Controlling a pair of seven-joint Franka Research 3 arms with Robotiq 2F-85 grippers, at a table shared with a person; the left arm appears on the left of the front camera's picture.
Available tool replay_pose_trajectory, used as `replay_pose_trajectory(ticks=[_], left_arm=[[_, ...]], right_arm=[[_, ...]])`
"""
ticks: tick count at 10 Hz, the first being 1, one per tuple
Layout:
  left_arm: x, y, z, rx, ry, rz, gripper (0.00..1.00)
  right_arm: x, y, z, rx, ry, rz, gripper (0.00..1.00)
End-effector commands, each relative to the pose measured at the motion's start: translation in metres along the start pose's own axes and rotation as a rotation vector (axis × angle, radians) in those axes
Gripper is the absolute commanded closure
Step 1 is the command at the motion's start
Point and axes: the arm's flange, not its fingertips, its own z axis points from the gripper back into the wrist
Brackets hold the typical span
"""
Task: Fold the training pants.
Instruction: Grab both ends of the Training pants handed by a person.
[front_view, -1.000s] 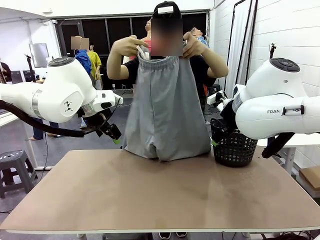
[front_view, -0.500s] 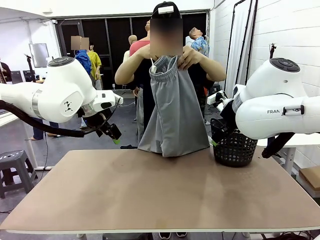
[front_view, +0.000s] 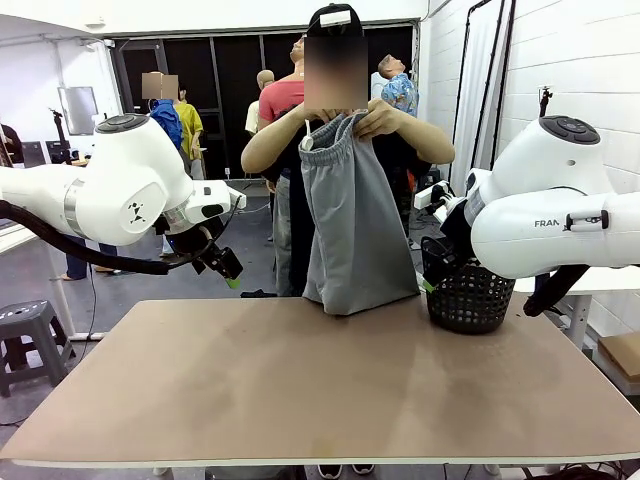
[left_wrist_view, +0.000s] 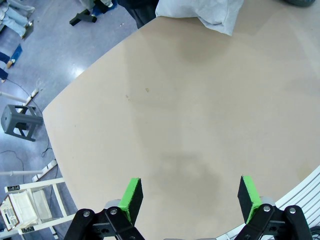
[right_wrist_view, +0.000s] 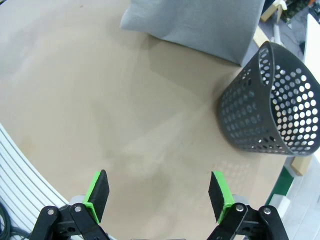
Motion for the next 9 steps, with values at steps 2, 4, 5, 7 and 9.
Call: replay_pose_trajectory(ticks=[2, 4, 5, 7, 9], left_arm=[[-0.0006, 0.0003, 0.0008, -0.001, -0.009, -0.006, 0.0], [-0.0006, 0.0003, 0.0008, -0.001, -0.009, -0.006, 0.0], [-0.0006, 0.0003, 0.0008, -0.001, -0.009, -0.006, 0.0], [-0.0006, 0.0003, 0.0008, -0.001, -0.009, -0.006, 0.0], [-0.0006, 0.0003, 0.0008, -0.001, -0.009, -0.006, 0.0]], right_arm=[[0.0013, 0.0004, -0.0002, -0.002, -0.009, 0.0, 0.0], [0.0013, 0.0004, -0.0002, -0.002, -0.009, 0.0, 0.0], [0.0013, 0.0004, -0.0002, -0.002, -0.009, 0.0, 0.0], [0.0013, 0.0004, -0.0002, -0.002, -0.009, 0.0, 0.0], [0.0013, 0.0004, -0.0002, -0.002, -0.009, 0.0, 0.0]])
